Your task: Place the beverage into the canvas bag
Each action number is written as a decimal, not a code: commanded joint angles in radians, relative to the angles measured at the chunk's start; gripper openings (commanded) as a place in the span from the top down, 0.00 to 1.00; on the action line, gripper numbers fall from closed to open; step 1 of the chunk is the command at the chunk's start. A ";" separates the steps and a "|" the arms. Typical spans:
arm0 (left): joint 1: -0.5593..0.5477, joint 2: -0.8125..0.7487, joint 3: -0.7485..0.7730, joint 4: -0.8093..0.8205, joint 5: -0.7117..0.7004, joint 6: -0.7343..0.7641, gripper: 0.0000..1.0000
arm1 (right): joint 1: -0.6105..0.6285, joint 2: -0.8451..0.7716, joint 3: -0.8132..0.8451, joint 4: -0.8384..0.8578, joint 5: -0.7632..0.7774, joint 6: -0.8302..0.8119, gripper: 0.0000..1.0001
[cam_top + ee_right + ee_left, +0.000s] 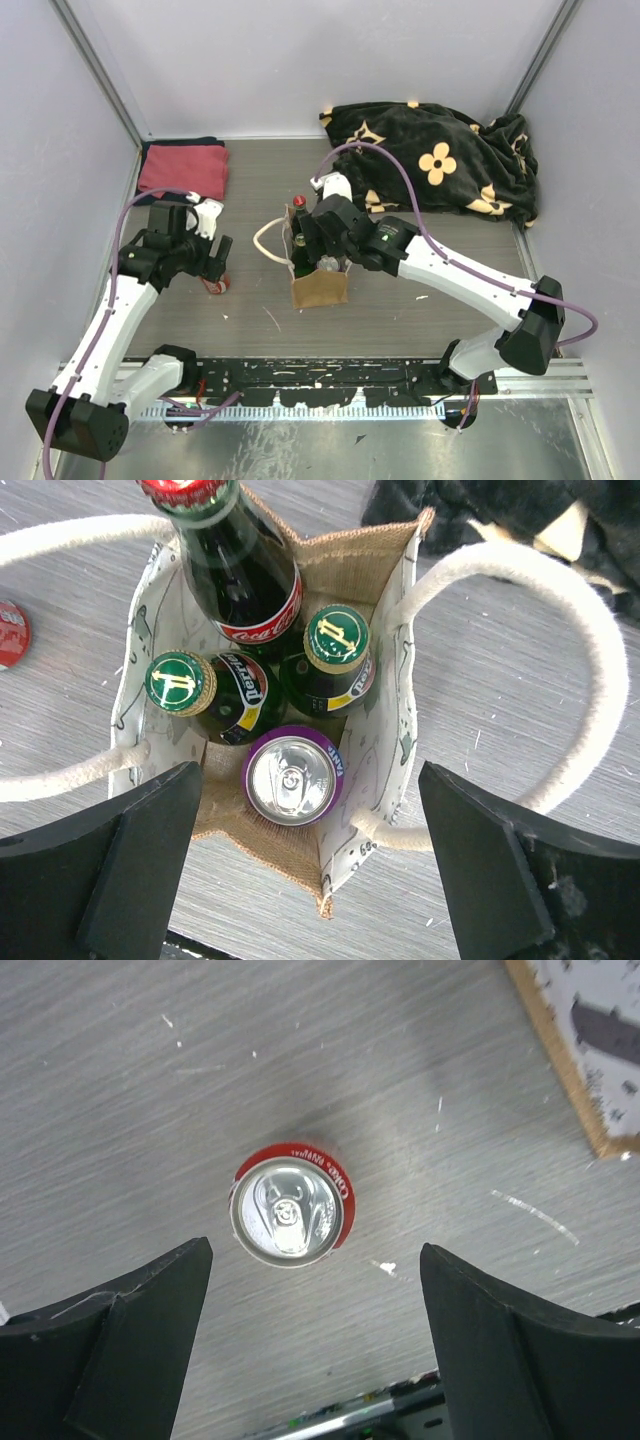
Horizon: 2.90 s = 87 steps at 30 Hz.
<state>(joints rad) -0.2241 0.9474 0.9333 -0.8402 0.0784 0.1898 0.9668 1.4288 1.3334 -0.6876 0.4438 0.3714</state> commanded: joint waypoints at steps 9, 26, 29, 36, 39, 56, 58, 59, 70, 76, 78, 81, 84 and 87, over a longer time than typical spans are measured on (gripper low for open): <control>0.004 0.116 -0.007 0.011 -0.034 0.085 0.07 | 0.006 -0.117 0.035 -0.059 0.065 0.001 0.00; 0.004 0.232 -0.070 0.083 -0.062 0.106 0.08 | 0.005 -0.170 -0.015 -0.074 0.093 0.009 0.00; 0.004 0.233 -0.073 0.080 -0.062 0.111 0.09 | 0.005 -0.177 -0.022 -0.074 0.096 0.009 0.00; 0.003 0.245 -0.064 0.050 -0.054 0.126 0.37 | 0.005 -0.182 -0.031 -0.076 0.096 0.011 0.00; 0.004 0.242 -0.054 0.036 -0.047 0.127 0.63 | 0.005 -0.184 -0.030 -0.076 0.084 0.009 0.00; 0.005 0.161 0.287 -0.219 0.036 0.098 0.96 | 0.003 -0.207 -0.148 -0.097 0.082 0.117 0.00; 0.004 0.153 0.361 -0.250 0.051 0.090 0.95 | 0.003 -0.218 -0.186 -0.082 0.081 0.138 0.00; 0.004 0.154 0.394 -0.264 0.058 0.087 0.96 | 0.004 -0.223 -0.207 -0.073 0.080 0.144 0.00; 0.002 0.253 0.825 -0.379 0.188 -0.012 0.95 | 0.004 -0.224 -0.304 0.002 0.084 0.170 0.00; -0.005 0.313 0.952 -0.377 0.268 -0.078 0.95 | 0.004 -0.230 -0.289 0.011 0.091 0.166 0.00; -0.020 0.348 0.975 -0.371 0.284 -0.100 0.95 | 0.003 -0.220 -0.284 0.003 0.081 0.161 0.00; -0.056 0.380 0.990 -0.361 0.297 -0.136 0.96 | 0.003 -0.211 -0.290 -0.003 0.044 0.163 0.00; -0.123 0.387 0.971 -0.331 0.284 -0.140 0.96 | 0.005 -0.220 -0.309 -0.004 0.024 0.178 0.00; -0.191 0.388 0.940 -0.302 0.263 -0.139 0.96 | 0.005 -0.236 -0.332 -0.003 0.015 0.187 0.00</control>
<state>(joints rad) -0.3473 1.3556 1.8755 -1.2358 0.3141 0.0788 0.9668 1.2285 1.0271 -0.7071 0.4847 0.5335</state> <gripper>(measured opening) 0.667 0.999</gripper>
